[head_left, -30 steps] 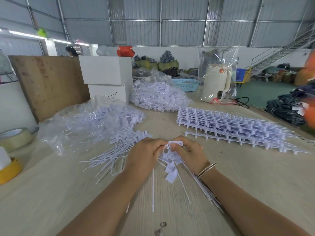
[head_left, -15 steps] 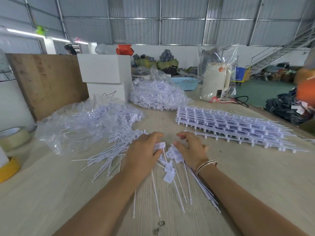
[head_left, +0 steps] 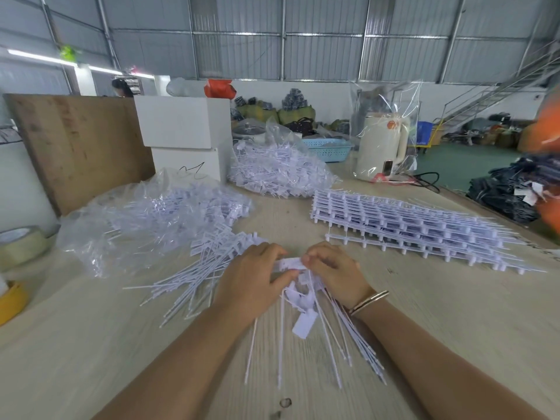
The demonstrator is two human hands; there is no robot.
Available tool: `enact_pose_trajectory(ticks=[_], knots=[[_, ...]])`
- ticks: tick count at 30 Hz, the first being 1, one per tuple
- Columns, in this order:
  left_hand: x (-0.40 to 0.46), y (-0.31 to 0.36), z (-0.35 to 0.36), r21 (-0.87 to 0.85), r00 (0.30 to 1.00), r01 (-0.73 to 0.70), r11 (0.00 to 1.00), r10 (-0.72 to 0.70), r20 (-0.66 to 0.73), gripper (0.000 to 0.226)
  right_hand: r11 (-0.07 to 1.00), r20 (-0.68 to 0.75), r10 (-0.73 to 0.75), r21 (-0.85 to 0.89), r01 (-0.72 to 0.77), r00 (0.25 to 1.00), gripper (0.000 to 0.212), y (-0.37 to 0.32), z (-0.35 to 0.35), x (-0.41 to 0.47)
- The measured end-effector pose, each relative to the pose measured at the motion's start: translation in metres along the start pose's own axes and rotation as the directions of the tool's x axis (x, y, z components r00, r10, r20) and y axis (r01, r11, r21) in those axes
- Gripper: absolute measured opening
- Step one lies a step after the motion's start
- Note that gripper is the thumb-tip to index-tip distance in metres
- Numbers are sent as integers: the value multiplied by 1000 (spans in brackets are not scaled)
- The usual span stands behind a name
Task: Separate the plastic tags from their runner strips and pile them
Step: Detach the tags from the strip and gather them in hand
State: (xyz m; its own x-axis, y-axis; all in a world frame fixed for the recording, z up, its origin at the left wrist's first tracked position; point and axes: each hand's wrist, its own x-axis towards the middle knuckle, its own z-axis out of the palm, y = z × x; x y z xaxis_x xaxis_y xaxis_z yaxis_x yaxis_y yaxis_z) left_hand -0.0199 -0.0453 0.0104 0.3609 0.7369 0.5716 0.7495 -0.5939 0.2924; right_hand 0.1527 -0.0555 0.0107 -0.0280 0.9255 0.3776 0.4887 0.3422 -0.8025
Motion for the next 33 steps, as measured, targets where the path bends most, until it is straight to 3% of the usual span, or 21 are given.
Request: enact_pose_trajectory(ticks=[6,12,16,22,28,31,33], knots=[[-1,-15,-5,85,997,34,996,-39,63,40,967,-190,166,223,-122,968,28,4,-9,4],[-1,-18,-8,143,986,82,986,-101,135,42,923,-322,273,352,-153,906,18,5,-9,3],[-5,-17,-11,-4,982,7,1000,-6,190,32,937,-349,273,306,-166,897,19,5,-10,4],[-2,-16,-17,83,952,-133,988,104,289,21,942,-333,260,295,-162,906,18,3,-12,3],[0,-25,-33,101,964,-21,995,-7,265,30,838,-336,430,493,-232,838,25,-4,-21,0],[0,-20,-31,107,960,-9,994,-21,279,29,933,-320,302,294,-209,898,30,-9,-17,-6],[0,-17,-31,75,963,-22,997,1,269,31,956,-299,228,249,-155,927,29,-9,-14,-8]])
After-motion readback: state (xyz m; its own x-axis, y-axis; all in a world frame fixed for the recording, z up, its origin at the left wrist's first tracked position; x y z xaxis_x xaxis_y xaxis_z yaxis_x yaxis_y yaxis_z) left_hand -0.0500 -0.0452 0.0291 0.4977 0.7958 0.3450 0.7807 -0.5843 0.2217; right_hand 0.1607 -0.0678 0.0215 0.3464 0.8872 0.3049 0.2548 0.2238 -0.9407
